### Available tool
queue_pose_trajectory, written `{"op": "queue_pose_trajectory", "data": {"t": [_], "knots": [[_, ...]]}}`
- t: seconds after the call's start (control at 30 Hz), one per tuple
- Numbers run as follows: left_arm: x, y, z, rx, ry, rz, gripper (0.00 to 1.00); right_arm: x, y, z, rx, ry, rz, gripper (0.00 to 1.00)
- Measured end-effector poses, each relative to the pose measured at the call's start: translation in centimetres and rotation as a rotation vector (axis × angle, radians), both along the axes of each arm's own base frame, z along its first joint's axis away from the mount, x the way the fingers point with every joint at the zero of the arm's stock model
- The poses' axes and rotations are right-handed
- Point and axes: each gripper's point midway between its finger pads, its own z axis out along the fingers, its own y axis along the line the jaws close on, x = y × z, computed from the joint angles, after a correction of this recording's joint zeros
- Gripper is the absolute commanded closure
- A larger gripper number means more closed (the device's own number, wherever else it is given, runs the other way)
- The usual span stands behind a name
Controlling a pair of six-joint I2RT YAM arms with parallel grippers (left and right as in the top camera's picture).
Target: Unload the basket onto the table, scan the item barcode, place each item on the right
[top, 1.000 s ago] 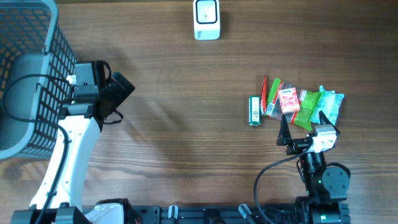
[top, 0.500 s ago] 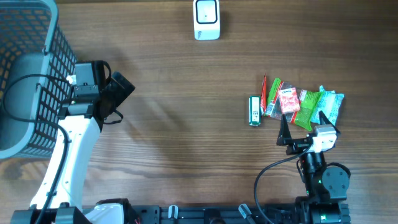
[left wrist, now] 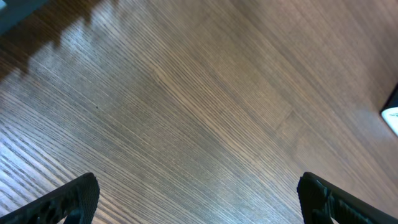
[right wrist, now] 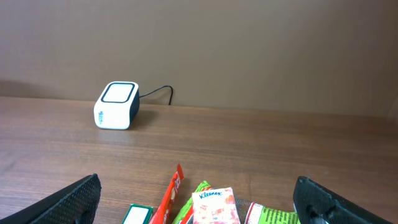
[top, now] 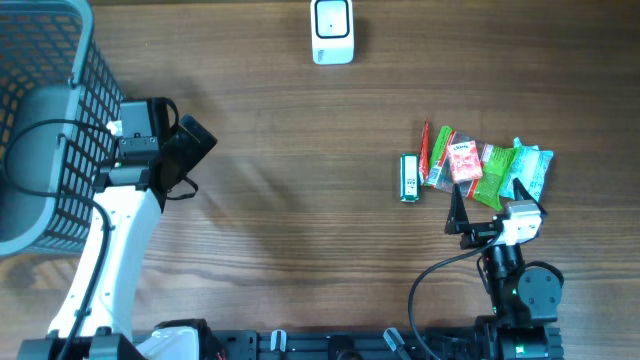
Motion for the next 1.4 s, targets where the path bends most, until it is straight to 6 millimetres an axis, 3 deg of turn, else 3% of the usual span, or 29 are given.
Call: {"op": "queue_pose_trajectory", "data": {"t": [0.07,0.2,0.33,0.5,0.53,0.67,0.87,0.97,1.07,1.13,1.27,1.4], "knots": [[-0.1,0.0,1.0,0.001,-0.027,0.000,0.00,0.0,0.0,0.0,0.000,0.000,0.000,0.00],[-1.2,-0.1,6.6,0.009,-0.203,0.000,0.00,0.0,0.0,0.0,0.000,0.000,0.000,0.00],[-4.5,-0.2,14.9,0.022,-0.484,0.000,0.00,0.0,0.0,0.0,0.000,0.000,0.000,0.00],[-7.8,-0.3,19.4,0.030,-0.660,0.001,0.00,0.0,0.0,0.0,0.000,0.000,0.000,0.00],[-9.3,-0.4,20.5,0.032,-0.704,0.001,0.00,0.0,0.0,0.0,0.000,0.000,0.000,0.00],[-13.0,-0.1,21.1,0.052,-0.745,0.025,0.00,0.0,0.0,0.0,0.000,0.000,0.000,0.00],[-20.9,0.0,20.0,0.067,-0.809,0.044,0.00,0.0,0.0,0.0,0.000,0.000,0.000,0.00],[-22.5,-0.1,19.7,0.069,-0.862,0.045,0.00,0.0,0.0,0.0,0.000,0.000,0.000,0.00],[-22.8,-0.1,18.9,0.070,-0.898,0.046,0.00,0.0,0.0,0.0,0.000,0.000,0.000,0.00],[-21.8,-0.1,19.4,0.071,-0.949,0.046,0.00,0.0,0.0,0.0,0.000,0.000,0.000,0.00],[-18.8,0.0,23.9,0.079,-1.231,0.050,0.00,0.0,0.0,0.0,0.000,0.000,0.000,0.00],[-17.7,-0.1,26.9,0.083,-1.504,0.041,0.00,0.0,0.0,0.0,0.000,0.000,0.000,0.00]]}}
